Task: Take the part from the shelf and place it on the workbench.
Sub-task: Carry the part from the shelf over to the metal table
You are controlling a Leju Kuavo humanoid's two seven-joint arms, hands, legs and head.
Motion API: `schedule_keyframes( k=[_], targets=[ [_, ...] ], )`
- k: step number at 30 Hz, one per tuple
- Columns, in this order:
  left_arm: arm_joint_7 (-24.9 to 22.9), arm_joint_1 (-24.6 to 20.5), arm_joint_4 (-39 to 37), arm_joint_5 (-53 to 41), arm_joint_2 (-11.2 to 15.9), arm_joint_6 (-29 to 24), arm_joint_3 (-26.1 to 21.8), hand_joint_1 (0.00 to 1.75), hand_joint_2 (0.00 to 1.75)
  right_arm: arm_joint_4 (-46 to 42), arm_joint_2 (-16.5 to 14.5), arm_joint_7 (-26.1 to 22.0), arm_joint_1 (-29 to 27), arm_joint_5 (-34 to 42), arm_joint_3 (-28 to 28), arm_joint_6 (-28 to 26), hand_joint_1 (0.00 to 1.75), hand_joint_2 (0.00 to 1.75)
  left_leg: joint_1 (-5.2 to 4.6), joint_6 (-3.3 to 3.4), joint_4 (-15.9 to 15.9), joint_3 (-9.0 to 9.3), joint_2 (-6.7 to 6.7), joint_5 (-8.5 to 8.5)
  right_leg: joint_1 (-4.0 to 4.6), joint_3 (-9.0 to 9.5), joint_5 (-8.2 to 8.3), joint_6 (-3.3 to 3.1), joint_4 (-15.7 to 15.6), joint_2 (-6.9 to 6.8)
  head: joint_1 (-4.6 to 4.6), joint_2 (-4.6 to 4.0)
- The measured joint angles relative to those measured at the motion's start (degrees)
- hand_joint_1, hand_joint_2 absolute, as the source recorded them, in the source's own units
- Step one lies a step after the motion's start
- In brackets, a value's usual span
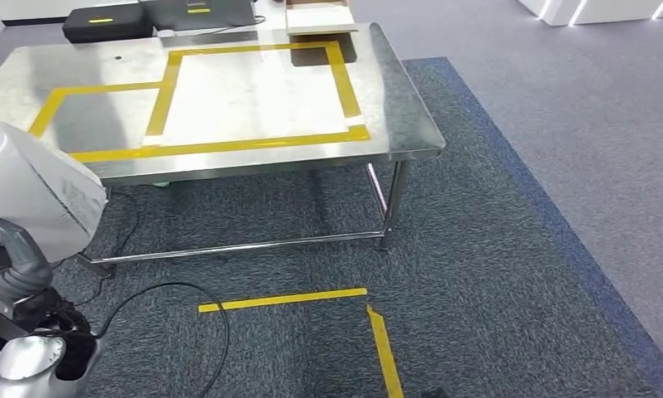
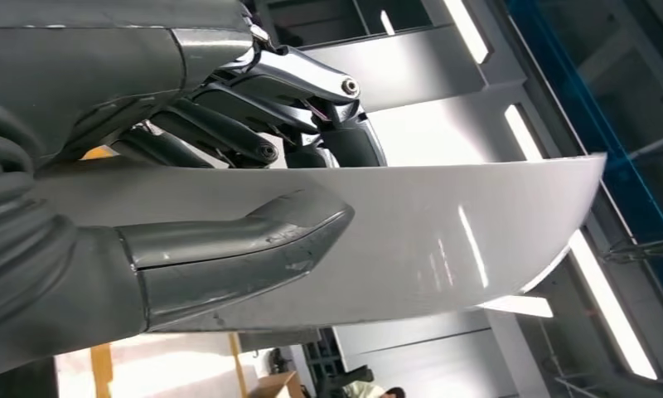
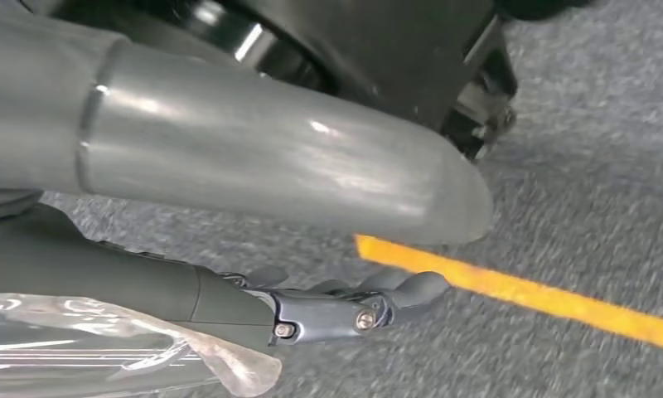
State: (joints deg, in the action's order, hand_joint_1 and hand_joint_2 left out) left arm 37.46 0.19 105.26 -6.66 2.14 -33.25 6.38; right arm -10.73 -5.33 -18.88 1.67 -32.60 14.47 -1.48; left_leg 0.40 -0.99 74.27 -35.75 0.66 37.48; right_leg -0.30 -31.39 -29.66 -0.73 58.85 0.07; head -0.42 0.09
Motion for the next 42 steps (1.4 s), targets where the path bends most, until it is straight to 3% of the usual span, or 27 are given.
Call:
schedule_keyframes(
  k=[1,2,3,5,6,7,10,12,15,16,17,20,22,25,26,28,30,32,33,34,35,37,38,40,42],
  targets=[
    [0.0,0.1,0.0,0.0,0.0,0.0,0.0,1.75,1.75,0.0,0.0,0.0,-0.1,0.0,0.0,0.0,0.0,0.0,0.03,-0.04,0.0,-1.4,-0.01,1.65,-0.04,1.01,-0.83,0.05,0.0,0.07,0.02,-0.01],
    [0.0,0.1,0.0,0.0,0.0,0.0,-0.1,1.75,1.75,0.0,0.0,0.0,-0.2,0.0,0.0,0.0,0.0,0.0,0.05,-0.04,-1.3,-2.18,-0.02,1.88,-0.1,2.12,-1.71,0.17,0.0,0.11,0.02,-0.01],
    [0.0,0.2,0.0,0.0,0.0,0.0,-0.1,1.75,1.75,0.0,0.0,0.0,-0.3,0.0,0.0,0.0,0.0,0.0,0.05,0.01,-3.8,-2.51,-0.06,0.27,-0.17,3.23,-2.62,0.3,0.0,0.16,0.02,0.0],
    [0.0,0.3,0.0,0.0,0.0,0.0,-0.4,1.75,1.75,0.0,0.0,0.0,-0.3,-0.1,0.0,0.0,0.0,0.0,-0.02,0.21,-9.5,-2.57,-0.42,-7.14,-0.22,5.14,-4.4,0.71,-0.2,0.29,0.0,-0.01],
    [0.0,0.4,0.0,0.0,0.0,0.0,-0.5,1.75,1.75,0.1,0.0,0.0,-0.2,-0.1,0.0,0.0,0.0,0.0,-0.13,0.43,-11.3,-2.45,-0.58,-9.93,-0.17,5.8,-5.16,1.0,-0.4,0.34,0.0,-0.01],
    [0.0,0.4,0.0,0.0,0.0,0.0,-0.6,1.75,1.75,0.1,0.0,0.0,-0.1,-0.1,0.0,0.0,0.0,0.0,-0.19,0.74,-12.3,-2.29,-0.66,-11.56,-0.08,6.63,-5.54,1.39,-0.5,0.36,0.0,-0.01],
    [0.0,0.4,0.2,0.0,0.0,0.0,-0.7,1.75,1.75,0.1,0.0,-0.1,0.2,0.0,0.1,0.0,0.0,0.0,-0.02,2.03,-13.3,-0.74,-0.32,-11.26,0.05,6.92,-4.48,2.63,1.2,0.28,0.14,0.0],
    [0.0,0.4,0.3,0.0,0.0,0.0,-0.8,1.75,1.75,0.1,0.0,-0.1,0.2,0.0,0.1,0.0,0.0,0.0,0.08,2.86,-13.8,0.59,-0.25,-10.69,0.04,3.67,-4.47,2.96,6.1,0.25,0.37,-0.01],
    [0.0,0.5,0.4,0.0,0.0,-0.1,-0.8,1.75,1.75,0.1,0.0,-0.2,0.1,0.0,0.1,0.0,0.0,0.0,-0.11,3.42,-13.9,1.96,-0.19,-9.13,0.04,-3.75,-8.68,3.25,14.2,0.23,0.59,-0.01],
    [0.0,0.6,0.4,0.0,-0.1,-0.1,-0.8,1.75,1.75,0.1,0.0,-0.2,0.0,0.0,0.1,0.0,0.0,0.0,-0.21,3.46,-13.9,2.55,-0.13,-8.56,0.04,-5.5,-9.41,3.29,14.8,0.22,0.61,-0.01],
    [0.0,0.7,0.4,0.0,-0.1,-0.2,-0.8,1.75,1.75,0.2,0.0,-0.3,-0.2,0.0,0.1,0.0,0.0,0.0,-0.34,3.45,-13.9,3.23,-0.07,-8.01,0.07,-6.38,-8.77,3.18,13.8,0.22,0.62,-0.01],
    [0.1,0.8,0.4,0.0,-0.1,-0.3,-0.8,1.75,1.75,0.2,0.0,-0.3,-0.5,-0.1,0.2,0.0,0.0,0.0,-0.7,3.24,-14.0,5.25,0.05,-6.32,0.4,-5.48,-1.22,1.98,5.1,0.21,0.48,-0.01],
    [0.2,0.9,0.4,0.2,-0.1,-0.4,-0.9,1.75,1.75,0.2,0.1,-0.4,-0.6,-0.1,0.2,0.0,0.0,0.0,-0.59,2.69,-14.2,6.08,0.15,-5.48,0.91,-4.55,0.69,1.2,1.9,0.16,0.21,-0.01],
    [0.2,1.0,0.5,0.4,-0.1,-0.5,-1.0,1.75,1.75,0.2,0.2,-0.6,-0.7,-0.1,0.2,0.0,0.0,0.0,-0.38,1.8,-13.0,7.15,0.17,-5.8,1.07,-2.34,0.84,0.21,0.2,0.11,0.15,-0.01],
    [0.3,1.0,0.5,0.4,-0.1,-0.5,-1.1,1.75,1.75,0.2,0.2,-0.5,-0.6,-0.1,0.3,0.0,0.0,0.0,-0.38,1.54,-11.2,6.53,0.09,-6.09,0.89,-1.38,0.82,-0.06,-0.2,0.07,0.1,-0.01],
    [0.4,1.0,0.6,0.5,-0.1,-0.6,-1.3,1.75,1.75,0.2,0.2,-0.5,-0.3,0.0,0.4,0.0,0.0,0.0,-0.24,0.89,-5.6,3.05,-0.06,-5.41,0.44,0.25,0.27,-0.33,-0.7,0.02,-0.01,-0.01],
    [0.4,1.2,0.6,0.5,0.0,-0.6,-1.5,1.75,1.75,0.2,0.2,-0.5,-0.1,0.0,0.6,0.0,0.0,0.0,0.08,0.13,-0.4,-1.46,-0.08,-2.57,0.06,1.46,-0.84,-0.32,-0.8,0.14,-0.07,-0.01],
    [0.4,1.4,0.6,0.5,0.0,-0.7,-1.7,1.75,1.75,0.2,0.2,-0.4,-0.3,0.0,0.7,0.1,0.0,0.0,0.47,-0.46,0.1,-4.17,-0.11,-0.69,-0.3,3.09,-2.31,0.04,-0.8,0.27,-0.06,-0.01],
    [0.4,1.4,0.6,0.5,0.0,-0.7,-1.8,1.75,1.75,0.2,0.2,-0.4,-0.5,0.0,0.7,0.1,0.0,0.0,0.64,-0.67,-1.7,-4.56,-0.16,-1.43,-0.51,4.11,-3.13,0.27,-0.8,0.33,-0.07,-0.01],
    [0.5,1.5,0.6,0.5,0.0,-0.7,-2.0,1.75,1.75,0.2,0.2,-0.3,-0.6,0.1,0.8,0.0,0.0,0.0,0.78,-0.82,-4.6,-4.56,-0.26,-3.82,-0.68,4.85,-4.0,0.55,-0.9,0.35,-0.07,-0.01],
    [0.5,1.6,0.6,0.5,0.0,-0.7,-2.2,1.75,1.75,0.2,0.2,-0.2,-0.6,0.1,0.8,0.0,0.0,0.0,0.86,-0.89,-7.8,-4.6,-0.43,-7.52,-0.78,5.8,-4.85,0.85,-0.8,0.35,-0.15,-0.01],
    [0.6,1.8,0.7,0.6,0.0,-0.8,-2.4,1.75,1.75,0.3,0.1,0.0,-0.5,0.1,0.8,0.0,0.0,0.0,0.71,-0.44,-12.0,-4.55,-0.66,-12.96,-0.79,6.72,-6.18,1.64,-1.3,0.4,-0.31,-0.01],
    [0.7,1.9,0.8,0.7,0.0,-0.9,-2.5,1.75,1.75,0.3,0.1,0.0,-0.3,0.2,0.8,0.0,0.0,0.0,0.57,0.01,-12.8,-4.5,-0.63,-13.89,-0.78,7.41,-6.26,2.14,-1.5,0.39,-0.32,-0.01],
    [0.9,1.9,1.1,0.7,0.0,-1.1,-2.7,1.75,1.75,0.3,0.1,0.1,-0.1,0.2,0.9,0.0,0.0,0.0,0.47,1.08,-13.7,-3.34,-0.39,-13.23,-0.89,7.45,-5.09,3.08,-0.9,0.33,-0.12,0.0],
    [1.0,2.1,1.3,0.7,0.0,-1.2,-3.2,1.75,1.75,0.3,0.1,0.0,0.0,0.4,1.1,0.0,0.0,0.0,0.61,1.94,-14.8,-1.31,-0.32,-12.34,-0.92,4.99,-3.36,3.54,3.9,0.28,0.07,0.0]
  ],
)
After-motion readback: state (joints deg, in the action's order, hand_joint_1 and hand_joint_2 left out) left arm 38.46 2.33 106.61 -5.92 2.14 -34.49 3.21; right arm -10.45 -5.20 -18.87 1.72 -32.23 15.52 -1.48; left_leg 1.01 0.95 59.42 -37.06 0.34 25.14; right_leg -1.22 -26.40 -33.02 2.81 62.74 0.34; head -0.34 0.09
